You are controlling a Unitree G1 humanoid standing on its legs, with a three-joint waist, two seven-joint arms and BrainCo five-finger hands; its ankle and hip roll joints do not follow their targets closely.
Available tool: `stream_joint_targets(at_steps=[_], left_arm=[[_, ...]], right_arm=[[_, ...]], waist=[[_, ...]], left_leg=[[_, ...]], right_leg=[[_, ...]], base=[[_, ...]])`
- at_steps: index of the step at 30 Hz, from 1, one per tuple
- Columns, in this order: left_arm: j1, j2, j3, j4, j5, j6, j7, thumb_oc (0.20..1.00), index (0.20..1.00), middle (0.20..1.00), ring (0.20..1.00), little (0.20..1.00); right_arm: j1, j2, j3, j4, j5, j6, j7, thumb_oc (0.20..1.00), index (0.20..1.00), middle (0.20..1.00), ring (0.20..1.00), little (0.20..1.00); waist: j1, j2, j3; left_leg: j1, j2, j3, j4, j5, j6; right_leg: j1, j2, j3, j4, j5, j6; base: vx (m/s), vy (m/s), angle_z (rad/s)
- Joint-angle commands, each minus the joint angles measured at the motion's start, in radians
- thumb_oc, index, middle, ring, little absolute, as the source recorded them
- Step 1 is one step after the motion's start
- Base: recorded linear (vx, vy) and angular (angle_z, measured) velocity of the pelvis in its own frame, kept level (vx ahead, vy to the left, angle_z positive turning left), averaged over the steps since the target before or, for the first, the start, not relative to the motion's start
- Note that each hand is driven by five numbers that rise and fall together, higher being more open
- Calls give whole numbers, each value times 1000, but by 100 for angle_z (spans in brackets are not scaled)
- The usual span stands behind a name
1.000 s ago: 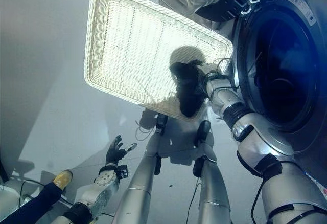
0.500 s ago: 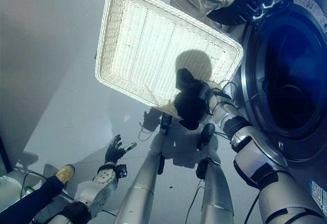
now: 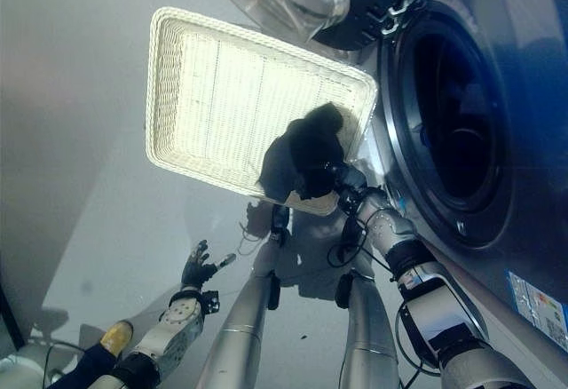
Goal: Put the clothes into the washing machine.
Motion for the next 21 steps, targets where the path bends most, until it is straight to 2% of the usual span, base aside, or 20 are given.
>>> stream_joint_targets(at_steps=[1, 3, 4, 6, 7, 8, 9, 10, 12, 13, 15, 16, 17, 18, 20, 21], left_arm=[[27, -52, 0, 4, 25, -34, 50, 1000, 1000, 1000, 1000, 1000], [26, -53, -1, 4, 24, -30, 58, 1000, 1000, 1000, 1000, 1000], [20, -53, 3, 7, 17, -32, 71, 1000, 1000, 1000, 1000, 1000], [25, -48, 6, 8, 7, -34, 85, 1000, 1000, 1000, 1000, 1000], [26, -47, 6, 8, 4, -34, 87, 1000, 1000, 1000, 1000, 1000], [28, -44, 8, 8, -3, -36, 94, 1000, 1000, 1000, 1000, 1000], [23, -43, 11, 8, -6, -36, 96, 1000, 1000, 1000, 1000, 1000], [22, -42, 7, 11, -15, -37, 105, 1000, 1000, 1000, 1000, 1000], [15, -41, 6, 11, -17, -36, 109, 1000, 1000, 1000, 1000, 1000], [15, -39, 5, 9, -19, -34, 111, 1000, 1000, 1000, 1000, 1000], [12, -31, -8, 1, -32, -23, 119, 1000, 1000, 1000, 1000, 1000], [2, -27, -10, -5, -36, -13, 122, 1000, 1000, 1000, 1000, 1000], [2, -20, -19, -8, -44, -3, 122, 1000, 1000, 1000, 1000, 1000], [-10, -11, -24, -16, -52, 11, 120, 1000, 1000, 1000, 1000, 1000], [-14, -7, -29, -22, -56, 18, 121, 1000, 1000, 1000, 1000, 1000], [-9, 3, -40, -37, -55, 35, 119, 1000, 1000, 1000, 1000, 1000]], right_arm=[[29, -17, -47, -137, 306, -89, 78, 200, 200, 200, 200, 200], [43, -16, -61, -152, 349, -113, 70, 200, 200, 200, 200, 200], [60, -20, -95, -176, 411, -143, 64, 200, 200, 200, 200, 200], [98, -29, -148, -209, 518, -244, 40, 200, 200, 200, 200, 200], [105, -31, -161, -215, 531, -266, 32, 200, 200, 200, 200, 200], [119, -39, -207, -224, 568, -362, -14, 200, 200, 200, 200, 200], [113, -44, -218, -224, 574, -364, -20, 200, 200, 200, 200, 200], [107, -65, -275, -222, 613, -469, -79, 200, 200, 200, 200, 200], [97, -75, -295, -226, 627, -501, -99, 200, 200, 200, 200, 200], [89, -88, -312, -228, 641, -542, -122, 200, 200, 200, 200, 200], [43, -142, -371, -208, 660, -667, -190, 200, 200, 200, 200, 200], [10, -164, -392, -202, 657, -730, -221, 200, 200, 200, 200, 200], [-19, -191, -411, -180, 646, -783, -250, 200, 200, 200, 200, 200], [-65, -226, -420, -145, 631, -826, -303, 200, 200, 200, 200, 200], [-89, -245, -420, -129, 607, -842, -346, 200, 200, 200, 200, 200], [-146, -303, -405, -87, 564, -885, -439, 200, 200, 200, 200, 200]], waist=[[-44, 41, -6], [-50, 39, -6], [-64, 37, -6], [-82, 34, -6], [-84, 33, -6], [-93, 31, -6], [-94, 32, -6], [-101, 32, -6], [-100, 32, -6], [-101, 33, -6], [-100, 36, -6], [-98, 40, -6], [-96, 41, -6], [-90, 44, -6], [-86, 46, -6], [-76, 48, -6]], left_leg=[[32, -60, 59, 17, -85, 17], [38, -59, 65, 14, -86, 18], [37, -56, 73, 7, -77, 20], [59, -52, 84, -2, -85, 21], [63, -52, 85, -4, -85, 22], [73, -52, 85, -13, -85, 24], [64, -50, 87, -15, -76, 24], [82, -48, 87, -26, -82, 24], [76, -46, 88, -30, -73, 24], [78, -46, 89, -33, -73, 24], [91, -45, 87, -33, -83, 23], [78, -44, 87, -28, -75, 22], [92, -46, 84, -24, -90, 21], [77, -47, 81, -14, -83, 21], [73, -48, 79, -9, -85, 22], [81, -53, 71, -2, -99, 22]], right_leg=[[44, 33, 5, -115, 75, 97], [48, 35, 12, -116, 76, 97], [45, 40, 22, -125, 89, 98], [61, 42, 36, -125, 82, 101], [63, 43, 40, -126, 82, 102], [73, 45, 49, -131, 83, 104], [66, 46, 49, -137, 95, 103], [81, 47, 57, -137, 87, 106], [77, 48, 58, -143, 98, 105], [80, 48, 58, -144, 98, 105], [94, 45, 58, -137, 84, 107], [85, 45, 57, -139, 96, 105], [97, 42, 55, -130, 79, 106], [87, 41, 51, -131, 91, 104], [85, 40, 49, -129, 91, 103], [97, 36, 43, -121, 72, 103]], base=[[-28, 86, -30], [-31, 59, -32], [-38, 58, -26], [-12, 58, -20], [12, 32, -24], [-21, 24, -28], [-5, 42, -34], [-24, 30, -27], [-10, 15, -25], [25, 5, -17], [15, 0, -4], [33, -25, 0], [20, -40, 1], [42, -35, 1], [32, -29, 4], [36, -42, 5]])
